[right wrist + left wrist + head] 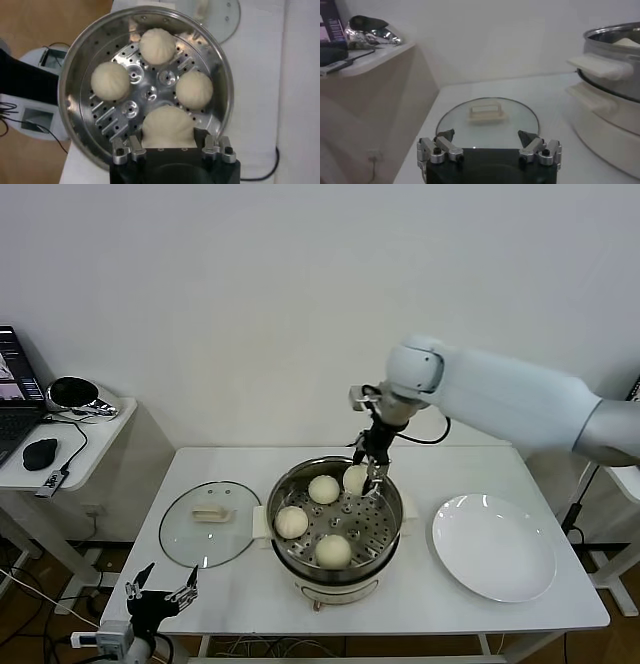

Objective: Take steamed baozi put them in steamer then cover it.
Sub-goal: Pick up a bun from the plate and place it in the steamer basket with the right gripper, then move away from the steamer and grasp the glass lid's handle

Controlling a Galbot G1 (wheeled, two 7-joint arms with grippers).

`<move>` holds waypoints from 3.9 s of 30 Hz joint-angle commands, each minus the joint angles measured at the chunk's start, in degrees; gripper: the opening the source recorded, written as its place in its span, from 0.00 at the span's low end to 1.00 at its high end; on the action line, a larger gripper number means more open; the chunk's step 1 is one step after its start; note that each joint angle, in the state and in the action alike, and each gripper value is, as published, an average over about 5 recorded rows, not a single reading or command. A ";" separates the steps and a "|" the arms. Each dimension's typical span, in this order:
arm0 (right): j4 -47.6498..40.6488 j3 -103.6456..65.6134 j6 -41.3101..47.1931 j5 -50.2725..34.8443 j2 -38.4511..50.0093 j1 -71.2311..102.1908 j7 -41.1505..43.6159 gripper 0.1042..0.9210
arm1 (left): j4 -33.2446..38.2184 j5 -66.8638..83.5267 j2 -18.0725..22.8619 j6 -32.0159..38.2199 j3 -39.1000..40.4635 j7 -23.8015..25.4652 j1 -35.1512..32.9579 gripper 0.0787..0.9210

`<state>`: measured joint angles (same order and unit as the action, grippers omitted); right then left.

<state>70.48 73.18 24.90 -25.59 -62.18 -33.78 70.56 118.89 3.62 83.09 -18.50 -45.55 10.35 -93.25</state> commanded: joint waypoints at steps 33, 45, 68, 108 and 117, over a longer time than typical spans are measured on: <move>0.41 0.64 3.48 3.88 -0.57 7.12 -4.37 0.66 | -1.47 0.18 0.37 0.03 1.19 -0.12 0.79 0.88; 4.02 -6.33 2.90 1.69 7.50 3.13 -4.11 0.88 | -1.29 0.22 0.25 0.13 1.19 0.07 0.90 0.88; 29.70 -93.05 -11.22 -14.06 32.37 75.91 -58.68 0.88 | -3.20 2.64 -1.98 4.63 2.53 -0.79 3.00 0.88; 39.67 -121.34 -26.41 -10.72 -6.61 120.98 -73.22 0.88 | -33.83 -75.38 -17.73 17.87 21.39 -31.48 23.55 0.88; 40.25 -121.23 -25.52 -9.23 -8.45 121.22 -73.34 0.88 | -36.82 -76.53 -17.44 11.82 21.82 -24.80 25.62 0.88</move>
<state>109.60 -47.07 -0.75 -36.33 -68.31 86.18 -2.23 88.53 -63.10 67.28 -1.52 -26.90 -14.33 -71.75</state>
